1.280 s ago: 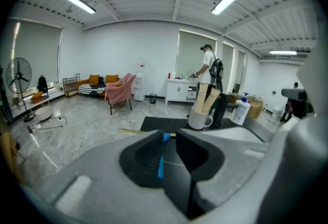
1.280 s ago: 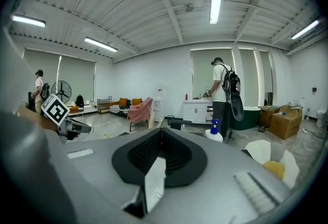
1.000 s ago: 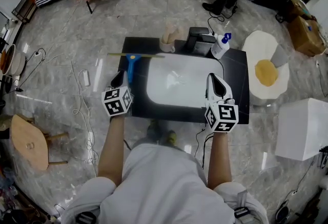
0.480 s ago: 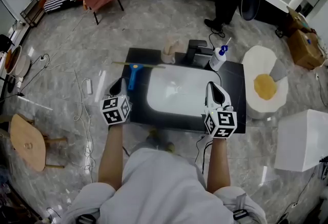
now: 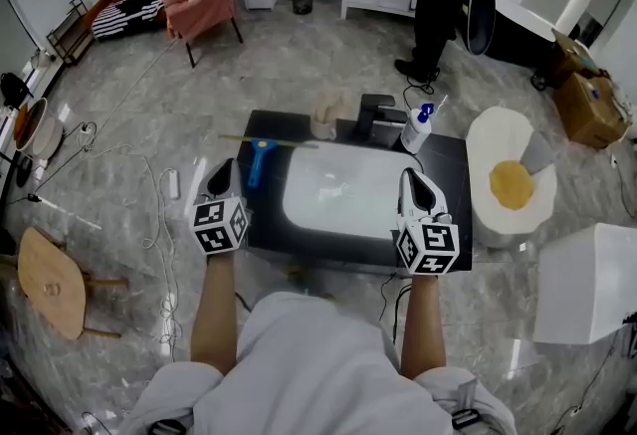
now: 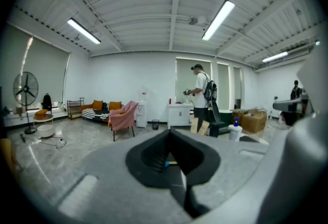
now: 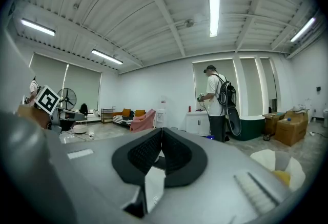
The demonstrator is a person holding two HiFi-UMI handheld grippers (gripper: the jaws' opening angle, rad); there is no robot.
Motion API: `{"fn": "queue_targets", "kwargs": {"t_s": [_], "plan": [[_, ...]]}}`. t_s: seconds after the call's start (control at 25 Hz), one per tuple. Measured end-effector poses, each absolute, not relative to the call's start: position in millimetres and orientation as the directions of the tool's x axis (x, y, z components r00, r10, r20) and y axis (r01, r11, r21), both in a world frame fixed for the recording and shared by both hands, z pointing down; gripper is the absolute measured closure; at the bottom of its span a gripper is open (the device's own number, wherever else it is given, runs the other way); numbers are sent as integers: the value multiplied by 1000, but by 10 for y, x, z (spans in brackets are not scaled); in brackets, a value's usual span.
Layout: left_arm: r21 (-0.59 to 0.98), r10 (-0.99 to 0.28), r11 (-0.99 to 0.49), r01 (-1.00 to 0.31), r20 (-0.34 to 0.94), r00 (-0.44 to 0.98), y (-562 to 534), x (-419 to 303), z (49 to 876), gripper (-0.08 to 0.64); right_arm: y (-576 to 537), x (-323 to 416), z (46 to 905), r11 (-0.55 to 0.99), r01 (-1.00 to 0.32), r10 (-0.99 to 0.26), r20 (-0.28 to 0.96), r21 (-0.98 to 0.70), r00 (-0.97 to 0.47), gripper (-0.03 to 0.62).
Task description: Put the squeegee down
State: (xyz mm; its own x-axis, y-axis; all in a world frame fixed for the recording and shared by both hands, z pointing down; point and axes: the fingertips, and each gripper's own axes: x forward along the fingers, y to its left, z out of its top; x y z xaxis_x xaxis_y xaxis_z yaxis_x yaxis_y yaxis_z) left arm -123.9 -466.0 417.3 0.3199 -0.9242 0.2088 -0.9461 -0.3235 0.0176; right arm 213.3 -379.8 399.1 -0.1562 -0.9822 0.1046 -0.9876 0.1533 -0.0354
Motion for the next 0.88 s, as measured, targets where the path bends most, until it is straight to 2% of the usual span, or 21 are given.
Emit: {"fn": "queue_targets", "kwargs": {"t_s": [0.4,0.88], "plan": [[-13,-933,-336,-942,139,331,-4423,-1203,3914,561,-3605,2204,3948,152,-988,-984,88,-29,-154,589],[-33,-933,-348,-937,114,342,-4242,-1233,3831,561,-3448,2244,3933,146,-989,-986,81,-11,-146,589]]}}
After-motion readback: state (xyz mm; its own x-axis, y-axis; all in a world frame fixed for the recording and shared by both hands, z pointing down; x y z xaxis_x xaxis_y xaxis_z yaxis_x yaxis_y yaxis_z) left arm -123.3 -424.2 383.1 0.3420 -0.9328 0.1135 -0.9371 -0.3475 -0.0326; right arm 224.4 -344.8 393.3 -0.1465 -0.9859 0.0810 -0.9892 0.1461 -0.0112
